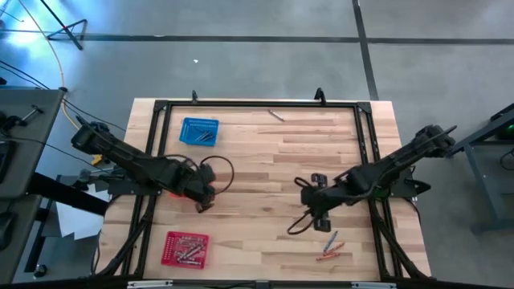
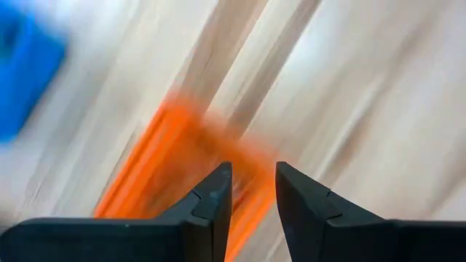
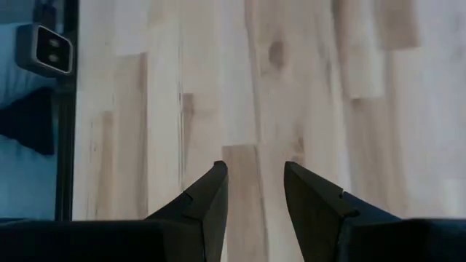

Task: Sort crayons
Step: Put the blue crayon into the blue bin

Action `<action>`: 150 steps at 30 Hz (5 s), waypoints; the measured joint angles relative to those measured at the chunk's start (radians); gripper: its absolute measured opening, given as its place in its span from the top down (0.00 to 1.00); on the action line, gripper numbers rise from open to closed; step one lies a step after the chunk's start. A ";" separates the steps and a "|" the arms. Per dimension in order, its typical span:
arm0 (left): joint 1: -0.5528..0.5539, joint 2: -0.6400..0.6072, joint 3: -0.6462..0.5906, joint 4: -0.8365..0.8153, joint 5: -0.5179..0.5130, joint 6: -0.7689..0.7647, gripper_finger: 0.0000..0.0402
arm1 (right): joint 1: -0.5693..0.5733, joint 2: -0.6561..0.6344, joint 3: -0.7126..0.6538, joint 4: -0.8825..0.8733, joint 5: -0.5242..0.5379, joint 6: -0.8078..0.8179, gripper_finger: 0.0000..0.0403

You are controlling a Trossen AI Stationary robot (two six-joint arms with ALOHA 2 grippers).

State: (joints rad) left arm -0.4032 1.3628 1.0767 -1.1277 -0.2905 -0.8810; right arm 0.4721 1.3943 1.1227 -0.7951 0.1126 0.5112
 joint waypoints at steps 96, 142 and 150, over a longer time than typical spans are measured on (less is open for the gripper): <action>-0.044 0.348 0.048 0.650 -0.511 0.283 0.80 | 0.250 0.499 0.028 -0.111 -0.173 -0.176 0.99; 0.063 0.348 0.048 0.662 -0.663 0.522 0.80 | 0.235 0.496 0.446 -0.419 0.400 -0.107 1.00; 0.090 0.348 0.048 0.530 -0.624 0.516 0.80 | 0.233 0.496 0.446 -0.462 0.441 0.009 1.00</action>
State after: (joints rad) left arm -0.3132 1.7111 1.1244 -0.5980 -0.9150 -0.3648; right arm 0.7052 1.8908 1.5684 -1.2567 0.5537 0.5204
